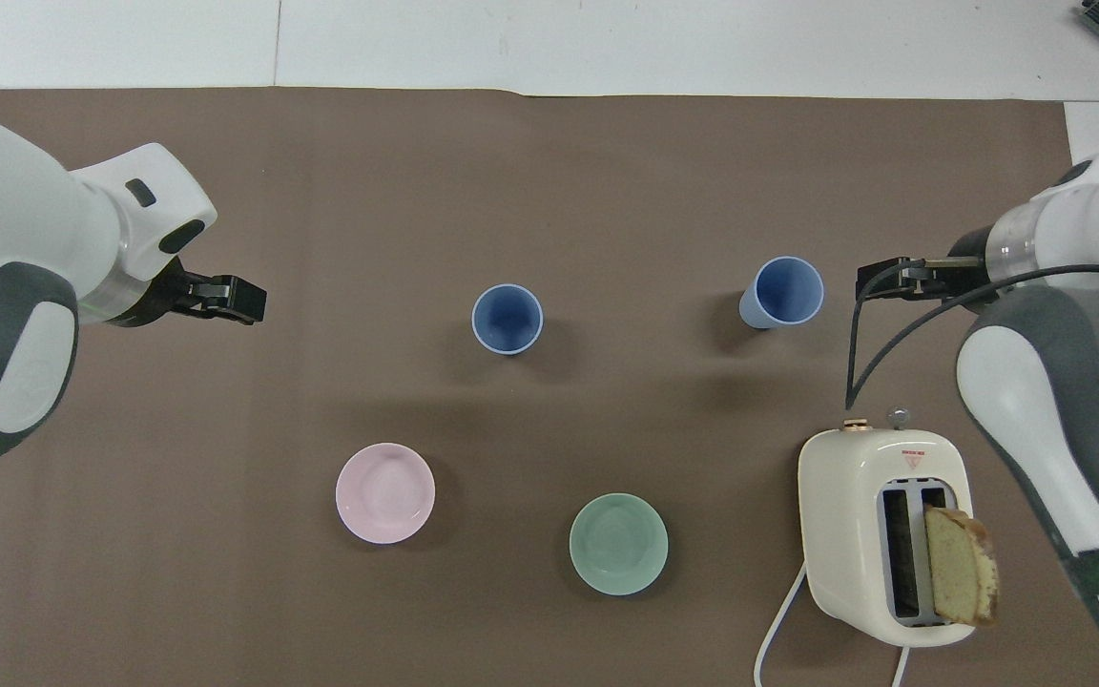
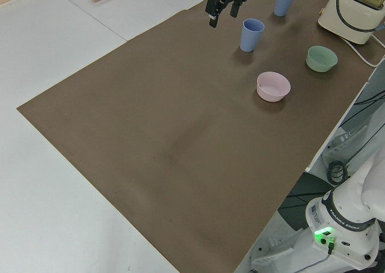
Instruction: Stack blue cups with both arms
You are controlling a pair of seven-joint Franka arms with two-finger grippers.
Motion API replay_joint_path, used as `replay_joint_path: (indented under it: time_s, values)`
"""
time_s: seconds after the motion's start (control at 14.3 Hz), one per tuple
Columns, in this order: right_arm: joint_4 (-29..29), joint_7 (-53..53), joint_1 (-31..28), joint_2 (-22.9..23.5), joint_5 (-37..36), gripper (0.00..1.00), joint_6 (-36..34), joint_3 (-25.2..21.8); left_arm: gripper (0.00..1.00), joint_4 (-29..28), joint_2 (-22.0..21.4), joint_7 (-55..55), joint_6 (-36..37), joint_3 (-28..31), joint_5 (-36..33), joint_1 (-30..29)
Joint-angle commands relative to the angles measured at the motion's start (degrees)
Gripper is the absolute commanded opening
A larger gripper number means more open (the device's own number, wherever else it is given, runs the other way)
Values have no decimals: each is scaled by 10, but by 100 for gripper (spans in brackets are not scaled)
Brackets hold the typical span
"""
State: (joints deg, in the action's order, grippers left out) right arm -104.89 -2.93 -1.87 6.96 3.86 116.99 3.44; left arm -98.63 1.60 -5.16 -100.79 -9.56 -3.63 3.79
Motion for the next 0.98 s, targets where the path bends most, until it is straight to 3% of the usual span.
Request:
replay_joint_path:
  time_s: [0.0,0.28,0.49,0.84,0.91]
  values:
    - [2,14,-5,37,-5,100,53,2,100,-3,-27,37,26,-2,9,-24]
    - [-2,13,6,79,-5,100,82,4,100,-3,-66,92,70,1,13,-55]
    - [-22,20,13,78,-5,100,81,4,100,8,-89,110,109,1,29,-70]
    - [-44,27,14,82,-5,100,86,3,100,88,-81,107,183,-5,28,-65]
    - [-44,37,14,82,-5,92,85,3,100,87,-86,102,187,-5,29,-64]
